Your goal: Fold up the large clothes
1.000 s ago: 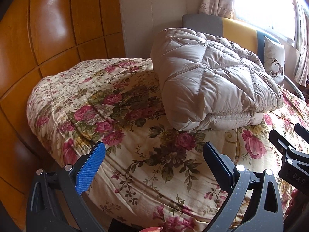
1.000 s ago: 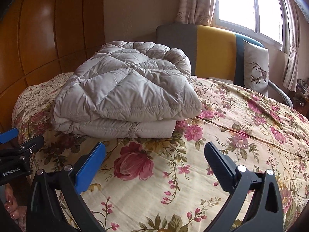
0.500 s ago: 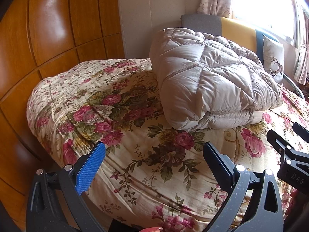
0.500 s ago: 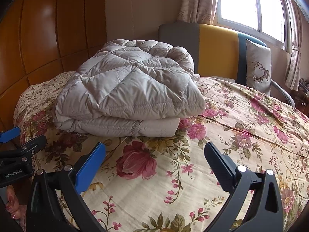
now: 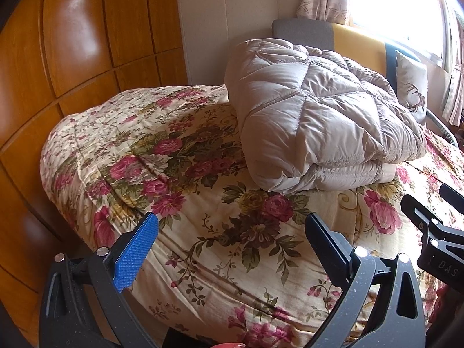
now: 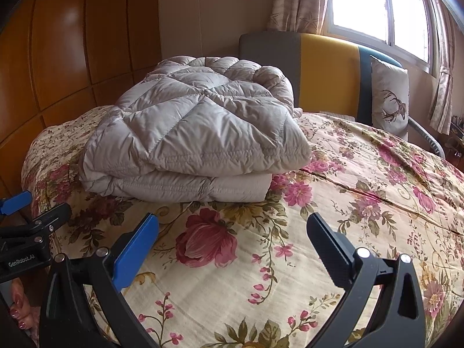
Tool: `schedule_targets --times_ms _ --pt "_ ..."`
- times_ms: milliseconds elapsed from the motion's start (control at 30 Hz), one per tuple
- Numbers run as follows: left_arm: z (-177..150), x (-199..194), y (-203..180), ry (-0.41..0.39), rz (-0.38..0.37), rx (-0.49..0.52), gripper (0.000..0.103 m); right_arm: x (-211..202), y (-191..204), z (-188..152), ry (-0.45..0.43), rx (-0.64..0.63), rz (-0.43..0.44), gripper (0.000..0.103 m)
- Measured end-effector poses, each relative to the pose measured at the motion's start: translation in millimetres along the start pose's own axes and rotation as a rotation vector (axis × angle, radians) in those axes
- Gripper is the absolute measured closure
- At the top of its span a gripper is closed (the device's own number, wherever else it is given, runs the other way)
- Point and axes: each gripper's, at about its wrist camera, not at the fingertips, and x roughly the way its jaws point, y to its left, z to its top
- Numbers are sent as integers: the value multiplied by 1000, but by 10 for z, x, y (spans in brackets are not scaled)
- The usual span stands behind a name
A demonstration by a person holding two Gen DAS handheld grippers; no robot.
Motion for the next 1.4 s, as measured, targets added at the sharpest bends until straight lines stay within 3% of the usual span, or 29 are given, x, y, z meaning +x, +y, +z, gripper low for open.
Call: schedule_targets --times_ms 1400 --pt "-24 48 10 26 -33 4 3 52 23 -21 11 0 24 2"
